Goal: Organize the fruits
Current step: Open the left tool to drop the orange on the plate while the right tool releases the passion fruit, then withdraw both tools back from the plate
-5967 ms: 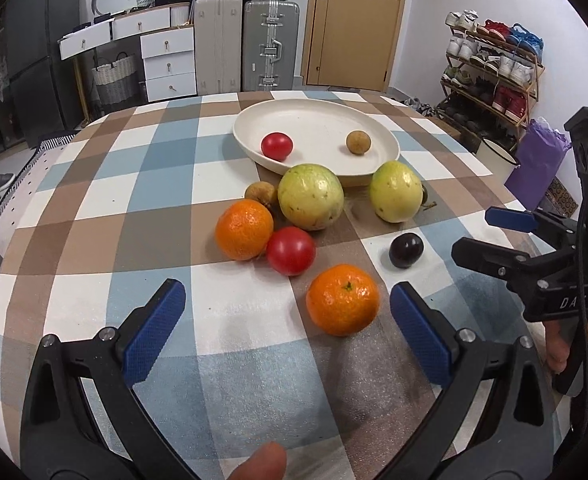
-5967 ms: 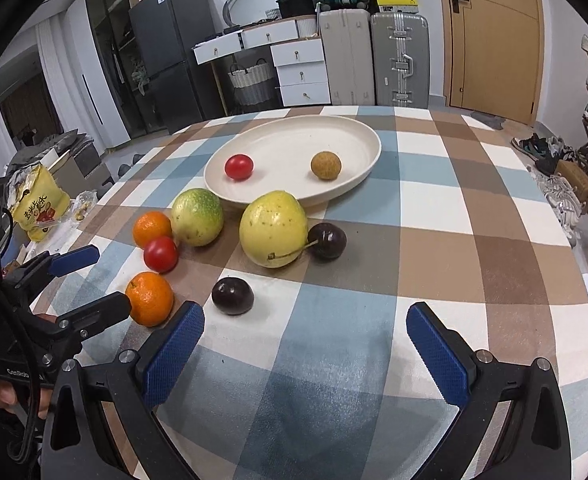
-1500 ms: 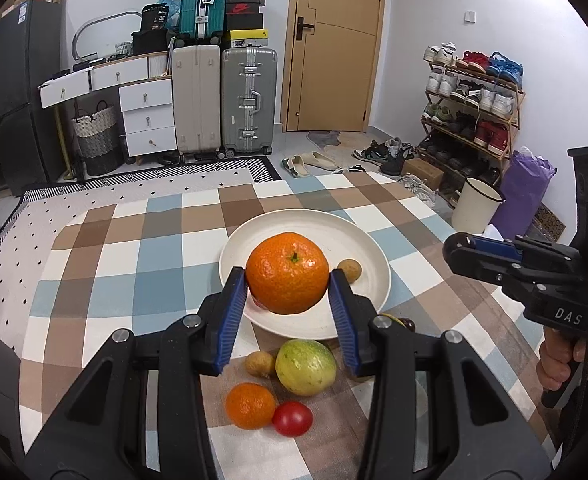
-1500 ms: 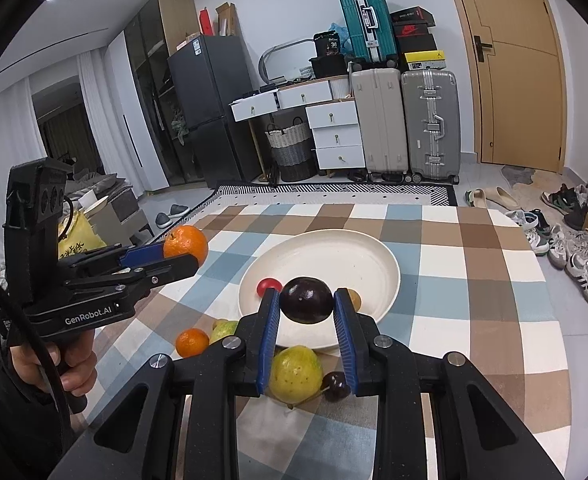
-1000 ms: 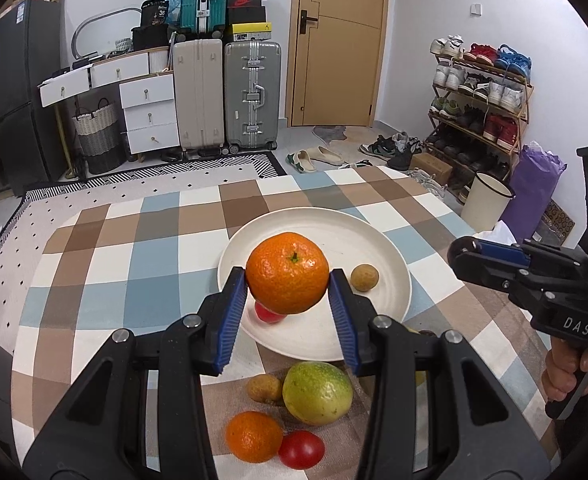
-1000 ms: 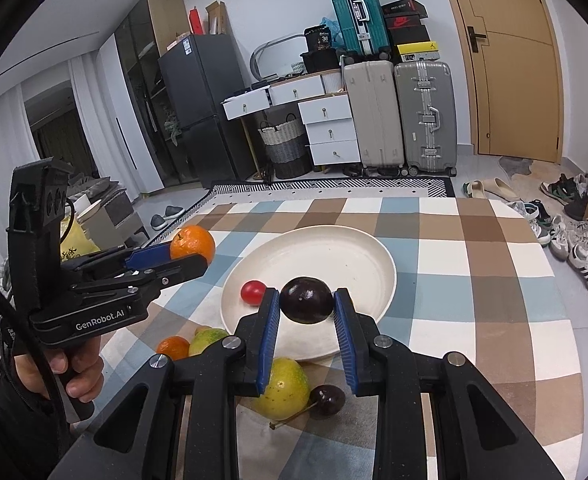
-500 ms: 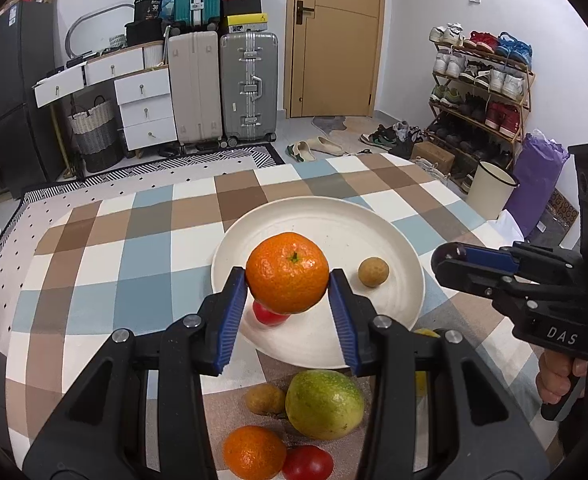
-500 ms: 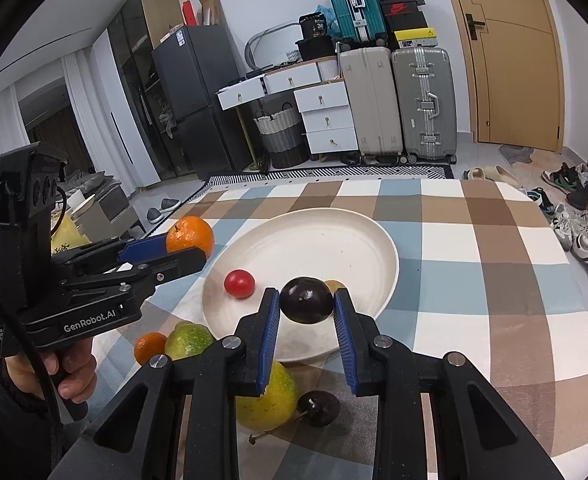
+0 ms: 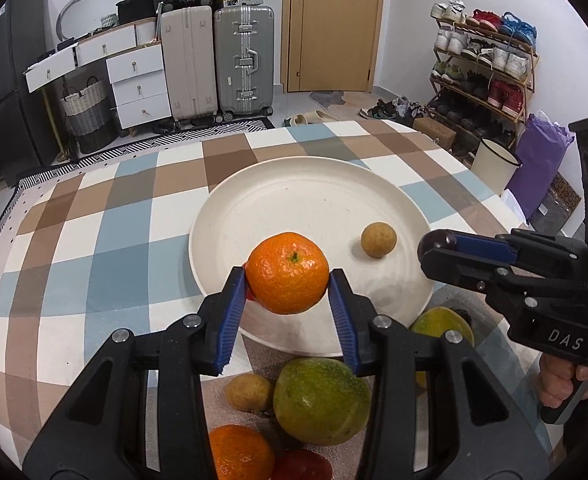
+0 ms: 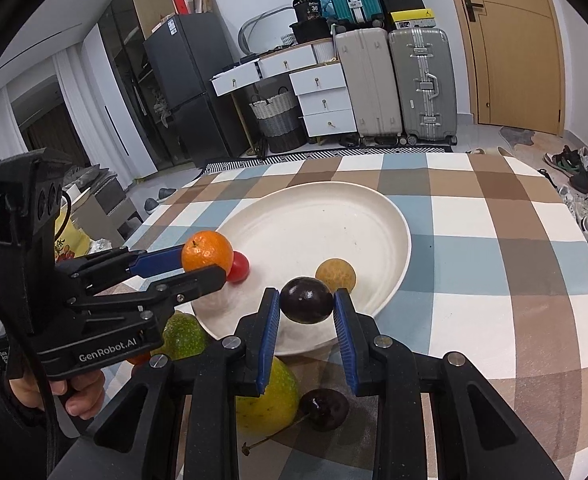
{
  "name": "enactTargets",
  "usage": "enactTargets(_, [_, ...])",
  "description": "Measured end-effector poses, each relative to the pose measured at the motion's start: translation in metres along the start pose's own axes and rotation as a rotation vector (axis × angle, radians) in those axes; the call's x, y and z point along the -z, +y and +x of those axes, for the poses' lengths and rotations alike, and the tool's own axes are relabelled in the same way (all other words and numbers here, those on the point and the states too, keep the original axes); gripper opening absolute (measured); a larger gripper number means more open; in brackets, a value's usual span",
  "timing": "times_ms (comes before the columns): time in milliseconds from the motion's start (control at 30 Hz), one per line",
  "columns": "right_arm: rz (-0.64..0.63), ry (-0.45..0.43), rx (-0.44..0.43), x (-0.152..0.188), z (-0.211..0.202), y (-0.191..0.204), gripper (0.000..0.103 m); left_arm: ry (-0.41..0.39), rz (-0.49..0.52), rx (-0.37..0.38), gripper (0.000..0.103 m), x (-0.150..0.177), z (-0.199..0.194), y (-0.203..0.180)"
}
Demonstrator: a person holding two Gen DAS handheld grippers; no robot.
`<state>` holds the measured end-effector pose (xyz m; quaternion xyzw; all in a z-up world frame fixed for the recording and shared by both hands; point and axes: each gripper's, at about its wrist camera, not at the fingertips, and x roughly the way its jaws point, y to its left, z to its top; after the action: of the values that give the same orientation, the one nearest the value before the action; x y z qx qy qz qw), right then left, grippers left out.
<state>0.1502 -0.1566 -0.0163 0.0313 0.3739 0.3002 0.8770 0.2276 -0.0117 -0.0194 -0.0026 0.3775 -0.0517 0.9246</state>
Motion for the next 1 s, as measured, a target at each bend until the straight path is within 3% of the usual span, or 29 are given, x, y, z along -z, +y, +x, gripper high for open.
enactTargets(400, [0.024,0.015,0.024,0.001,0.004,-0.008,0.028,0.0,0.024,-0.004,0.04,0.0,0.001,-0.01])
enactTargets(533, [0.046,-0.014,0.033,0.002,-0.004,-0.015,0.042,-0.002,0.013,0.0,0.05,-0.001,-0.007,-0.008])
enactTargets(600, [0.05,-0.033,0.044,0.003,-0.01,-0.018,0.045,-0.021,0.002,0.002,0.071,-0.002,-0.015,-0.007])
enactTargets(700, [0.045,-0.051,0.054,0.005,-0.02,-0.02,0.055,-0.071,-0.003,-0.012,0.089,-0.002,-0.03,-0.005])
enactTargets(767, [0.045,-0.067,0.04,0.006,-0.028,-0.021,0.09,-0.087,-0.003,-0.022,0.098,-0.002,-0.041,-0.004])
enactTargets(800, [0.052,-0.079,0.034,0.006,-0.033,-0.021,0.097,-0.099,-0.005,-0.026,0.102,0.0,-0.049,-0.003])
enactTargets(833, [0.06,-0.09,0.039,0.007,-0.038,-0.021,0.102,-0.112,-0.008,-0.026,0.102,0.002,-0.055,-0.002])
enactTargets(1000, [0.048,-0.082,0.081,0.013,-0.05,-0.015,0.103,-0.116,-0.026,-0.055,0.102,0.015,-0.082,0.004])
